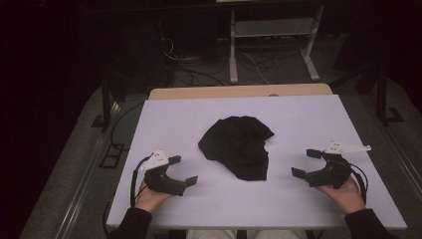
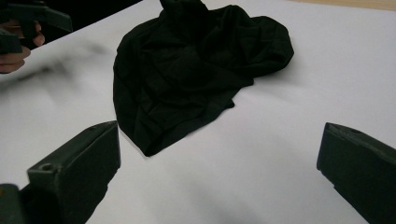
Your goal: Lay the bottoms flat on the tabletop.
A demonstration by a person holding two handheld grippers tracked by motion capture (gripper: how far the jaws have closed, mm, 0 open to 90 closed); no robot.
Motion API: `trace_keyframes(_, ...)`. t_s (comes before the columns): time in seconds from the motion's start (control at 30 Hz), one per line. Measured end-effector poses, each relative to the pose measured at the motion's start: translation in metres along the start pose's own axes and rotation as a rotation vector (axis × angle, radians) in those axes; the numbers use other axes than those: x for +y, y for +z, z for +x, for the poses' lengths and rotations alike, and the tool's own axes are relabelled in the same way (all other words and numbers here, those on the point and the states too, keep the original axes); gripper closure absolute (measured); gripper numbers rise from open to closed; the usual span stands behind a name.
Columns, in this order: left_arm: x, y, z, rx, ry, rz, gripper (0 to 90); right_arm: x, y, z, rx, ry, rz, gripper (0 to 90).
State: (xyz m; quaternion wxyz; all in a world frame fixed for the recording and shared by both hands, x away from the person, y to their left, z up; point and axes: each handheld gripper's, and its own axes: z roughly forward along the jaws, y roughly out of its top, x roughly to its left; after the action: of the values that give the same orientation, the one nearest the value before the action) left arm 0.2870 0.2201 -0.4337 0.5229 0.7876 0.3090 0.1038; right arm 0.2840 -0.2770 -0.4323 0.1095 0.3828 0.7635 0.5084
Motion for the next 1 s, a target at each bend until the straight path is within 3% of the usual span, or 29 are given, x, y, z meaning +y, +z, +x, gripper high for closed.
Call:
trace_keyframes(0.4,0.001,0.000,0.000,0.016,0.007,0.003,0.0,0.000,-0.001,0.001,0.004,0.006,0.001,0.0)
trace_keyframes(0.5,0.002,-0.001,-0.001,-0.007,-0.025,-0.013,0.0,0.000,-0.001,0.002,-0.008,0.005,0.000,0.0)
trace_keyframes(0.57,0.003,0.000,-0.002,0.007,-0.007,-0.002,0.0,0.001,-0.001,0.002,-0.007,0.006,0.005,0.0)
trace_keyframes(0.8,0.008,0.003,-0.003,0.030,-0.022,0.010,0.0,0.009,-0.003,0.003,-0.013,-0.012,0.012,0.0)
trace_keyframes(1.0,0.018,0.008,-0.005,0.037,-0.011,0.011,0.0,0.016,-0.003,0.002,-0.011,-0.018,0.002,3.1)
